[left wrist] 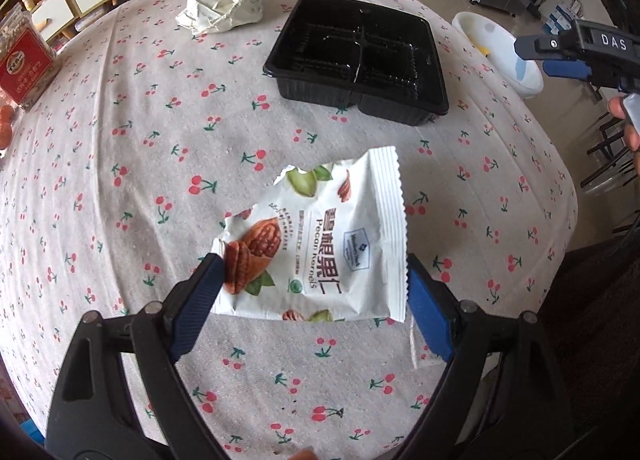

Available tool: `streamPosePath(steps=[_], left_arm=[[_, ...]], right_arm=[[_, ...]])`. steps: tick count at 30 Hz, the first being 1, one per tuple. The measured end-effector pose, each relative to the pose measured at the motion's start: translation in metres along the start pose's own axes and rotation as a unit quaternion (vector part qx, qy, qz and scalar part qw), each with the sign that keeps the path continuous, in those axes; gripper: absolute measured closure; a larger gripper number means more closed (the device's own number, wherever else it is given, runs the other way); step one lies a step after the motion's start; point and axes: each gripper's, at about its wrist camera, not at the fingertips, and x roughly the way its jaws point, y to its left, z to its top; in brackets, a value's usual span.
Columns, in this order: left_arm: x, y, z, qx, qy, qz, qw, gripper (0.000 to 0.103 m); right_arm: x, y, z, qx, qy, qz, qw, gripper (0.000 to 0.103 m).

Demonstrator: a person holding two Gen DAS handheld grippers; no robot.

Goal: Collect trash

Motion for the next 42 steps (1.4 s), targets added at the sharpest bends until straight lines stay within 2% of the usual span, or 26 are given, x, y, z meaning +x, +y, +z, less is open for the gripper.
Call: streamPosePath(steps=[6,8,10,18,22,26,30,33,35,36,38,42], left_arm=[[-0.005,0.014,0.002,-0.041,-0.022,-0.019,0.9988,0.015],[-0.009,0.022,0.003,-0.049,-0.030,-0.021,0.9982,0.021],[-0.013,0.026,0.004,-0.055,-0.034,-0.022,0.9976,0.022],[-0.027,0.041,0.006,-0.071,-0.062,-0.006,0.9956,0.022],[-0.029,0.051,0.004,-0.078,-0.050,0.019,0.9955,0.022],[-0.028,0.066,-0.010,-0.139,-0.026,-0.009,0.9899,0.022],[-0.033,0.067,-0.019,-0.164,-0.024,-0.018,0.9860,0.021],[-0.033,0.076,-0.026,-0.212,-0.030,-0.058,0.9750,0.022],[-0.029,0.081,-0.027,-0.237,-0.032,-0.064,0.9688,0.022],[-0.027,0.083,-0.028,-0.243,-0.035,-0.064,0.9672,0.024],[-0.024,0.086,-0.028,-0.253,-0.038,-0.063,0.9647,0.045],[-0.018,0.087,-0.027,-0.266,-0.040,-0.081,0.9598,0.069]], right_arm=[[0.002,0.007,0.001,-0.006,0.001,0.001,1.000,0.017],[0.002,0.013,0.002,-0.011,0.001,0.001,1.000,0.017],[0.004,0.020,0.003,-0.017,0.002,0.002,1.000,0.017],[0.019,0.059,0.009,-0.038,0.013,0.022,0.999,0.017],[0.029,0.078,0.013,-0.042,0.020,0.035,0.998,0.017],[0.042,0.091,0.015,-0.040,0.028,0.037,0.998,0.017],[0.057,0.101,0.016,-0.037,0.043,0.042,0.998,0.015],[0.067,0.108,0.015,-0.035,0.052,0.043,0.997,0.014],[0.074,0.110,0.015,-0.031,0.059,0.043,0.997,0.014],[0.078,0.109,0.014,-0.027,0.062,0.042,0.997,0.014],[0.084,0.108,0.014,-0.021,0.069,0.039,0.997,0.014],[0.082,0.104,0.014,-0.021,0.062,0.043,0.997,0.014]])
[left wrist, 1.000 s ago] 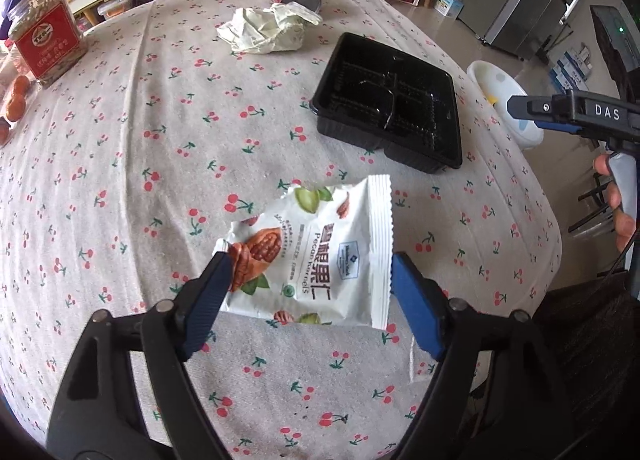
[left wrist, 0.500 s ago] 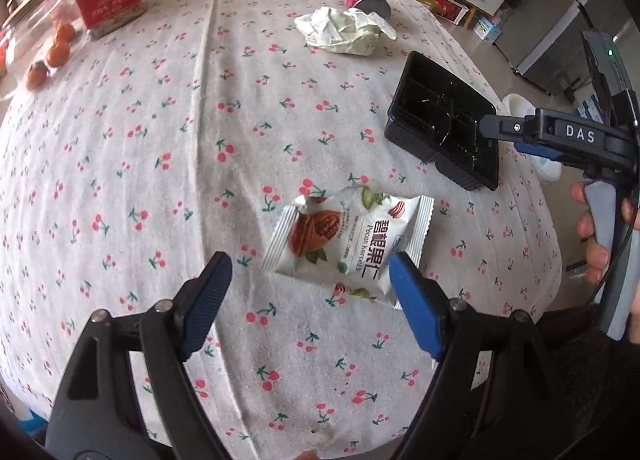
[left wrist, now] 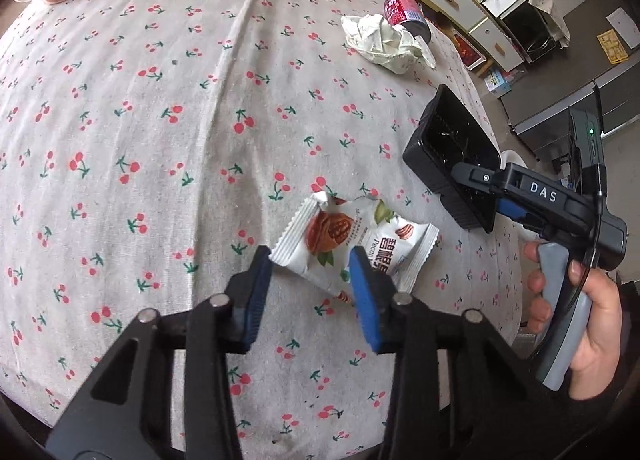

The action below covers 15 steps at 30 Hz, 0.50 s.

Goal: Collect trash

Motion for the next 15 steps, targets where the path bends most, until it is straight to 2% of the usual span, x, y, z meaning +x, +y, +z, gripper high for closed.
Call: streamPosePath(steps=[1,2,3,4,5,10,13,15], left_arm=[[0.001,0.000,0.000,0.000,-0.001,-0.005,1.0000,0.077],[0.002,0.001,0.001,-0.002,-0.003,-0.009,1.0000,0.079],[0.002,0.001,0.003,-0.005,-0.005,-0.015,0.9999,0.080],[0.003,0.002,0.004,-0.006,-0.007,-0.021,0.9997,0.083],[0.002,0.002,0.005,-0.007,-0.010,-0.027,0.9996,0.084],[-0.002,-0.005,0.012,0.002,-0.026,-0.048,0.9985,0.091],[-0.008,-0.013,0.018,0.008,-0.035,-0.063,0.9973,0.098],[-0.011,-0.019,0.022,0.013,-0.043,-0.069,0.9966,0.098]], right_arm=[[-0.002,-0.001,0.000,0.001,-0.001,0.002,1.000,0.016],[-0.002,-0.003,-0.001,0.003,-0.002,0.003,1.000,0.019],[-0.004,-0.005,-0.001,0.005,-0.003,0.009,1.000,0.027],[-0.005,-0.008,-0.001,0.006,-0.002,0.012,1.000,0.040],[-0.007,-0.011,-0.002,0.007,-0.003,0.014,1.000,0.043],[-0.018,-0.023,-0.004,0.010,-0.010,0.028,0.999,0.043],[-0.033,-0.034,-0.004,0.013,-0.029,0.027,0.999,0.044],[-0.043,-0.041,-0.003,0.016,-0.044,0.025,0.999,0.044]])
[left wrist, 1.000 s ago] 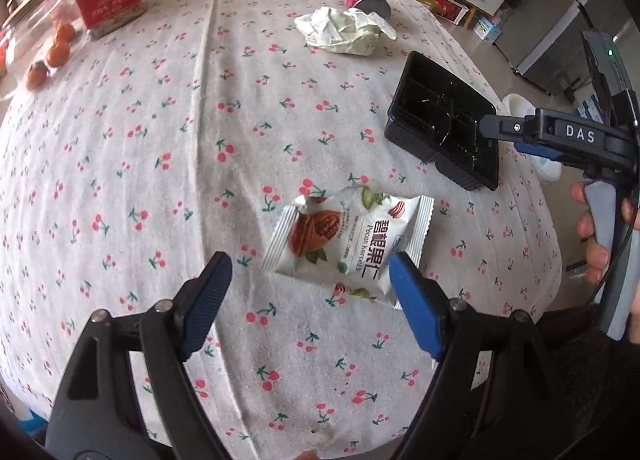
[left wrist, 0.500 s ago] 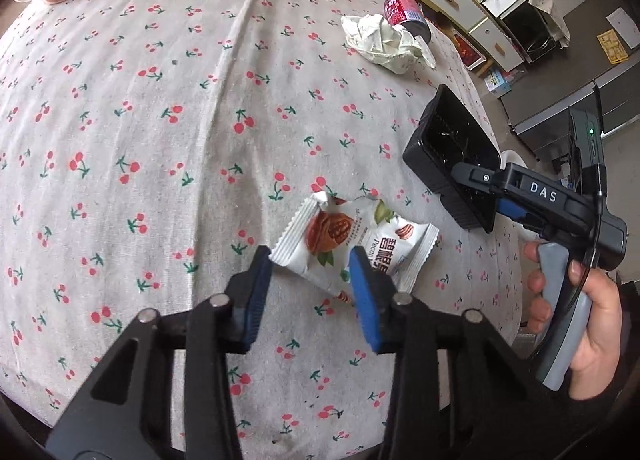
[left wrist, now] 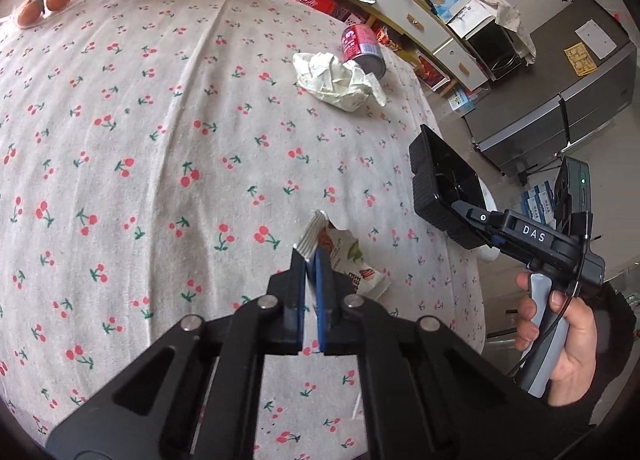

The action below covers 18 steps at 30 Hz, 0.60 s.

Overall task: Collect trash
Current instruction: 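Drop the black tray into the bucket with the right tool while the left tool carries the packet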

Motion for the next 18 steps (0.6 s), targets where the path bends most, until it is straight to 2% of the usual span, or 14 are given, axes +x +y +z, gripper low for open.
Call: streamPosePath(steps=[10,18], left_arm=[[0.002,-0.039,0.019,0.029,-0.020,-0.028,0.9990,0.098],[0.015,-0.083,0.031,0.067,-0.020,-0.042,0.9967,0.098]], right_arm=[[-0.042,-0.068,0.009,0.056,-0.046,-0.012,0.997,0.044],[-0.066,-0.148,0.018,0.124,-0.066,-0.056,0.988,0.043]])
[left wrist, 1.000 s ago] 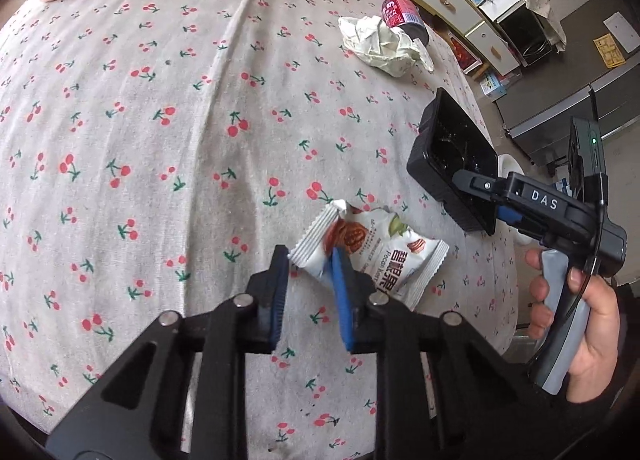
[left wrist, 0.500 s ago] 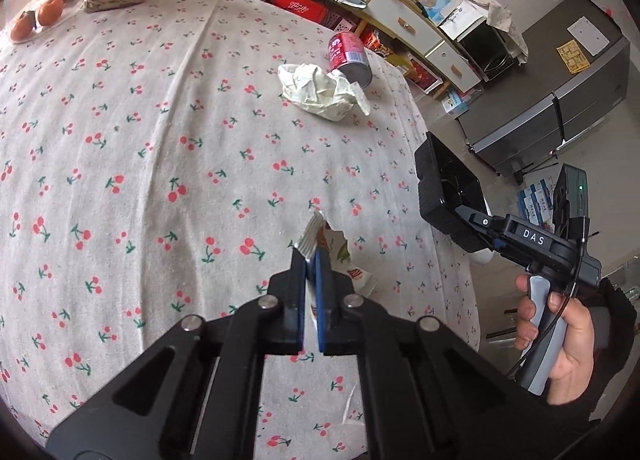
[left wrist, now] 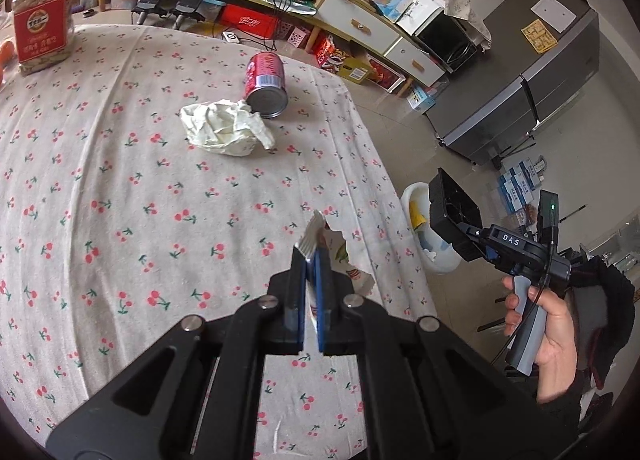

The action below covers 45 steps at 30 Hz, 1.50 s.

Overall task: Collect trash
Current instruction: 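Drop the black tray into the bucket with the right tool while the left tool carries the packet, then move the snack packet over the bucket with the left tool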

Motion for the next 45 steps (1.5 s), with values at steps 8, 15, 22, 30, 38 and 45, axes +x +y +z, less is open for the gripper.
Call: streamPosePath(steps=[8,15,22,30,38,45], left_arm=[[0.027,-0.047,0.011,0.036,0.008,-0.015,0.9992,0.098],[0.064,-0.092,0.024,0.061,0.022,-0.029,0.9975,0.098],[0.106,-0.146,0.036,0.096,0.024,-0.036,0.9944,0.098],[0.157,-0.192,0.035,0.136,0.030,-0.024,0.9899,0.098],[0.180,-0.210,0.036,0.162,0.018,-0.003,0.9866,0.098],[0.183,-0.207,0.036,0.167,0.002,0.049,0.9847,0.060]], right_arm=[[0.013,-0.054,0.024,0.039,-0.008,-0.039,0.998,0.040],[0.017,-0.082,0.027,0.071,0.004,-0.031,0.997,0.024],[-0.008,-0.107,0.018,0.072,-0.008,-0.041,0.997,0.021],[-0.026,-0.138,0.008,0.088,-0.021,-0.048,0.995,0.020],[-0.032,-0.150,0.007,0.091,-0.028,-0.050,0.994,0.020],[-0.034,-0.149,0.006,0.095,-0.028,-0.047,0.994,0.019]])
